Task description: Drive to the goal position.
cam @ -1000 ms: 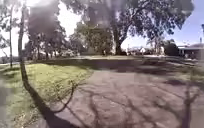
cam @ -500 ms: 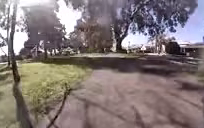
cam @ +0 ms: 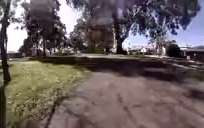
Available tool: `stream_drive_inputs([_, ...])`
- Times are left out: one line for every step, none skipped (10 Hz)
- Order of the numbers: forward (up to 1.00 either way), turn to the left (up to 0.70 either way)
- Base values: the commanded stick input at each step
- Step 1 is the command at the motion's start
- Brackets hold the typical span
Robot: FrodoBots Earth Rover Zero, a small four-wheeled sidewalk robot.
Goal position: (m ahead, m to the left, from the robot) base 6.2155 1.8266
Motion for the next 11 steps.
stream_drive_inputs([0.70,0.00])
stream_drive_inputs([0.70,0.00])
stream_drive_inputs([0.70,0.00])
stream_drive_inputs([0.70,0.00])
stream_drive_inputs([0.70,0.00])
stream_drive_inputs([0.70,0.00])
stream_drive_inputs([0.70,0.00])
stream_drive_inputs([0.70,0.00])
stream_drive_inputs([0.70,0.00])
stream_drive_inputs([0.70,0.00])
stream_drive_inputs([0.70,0.00])
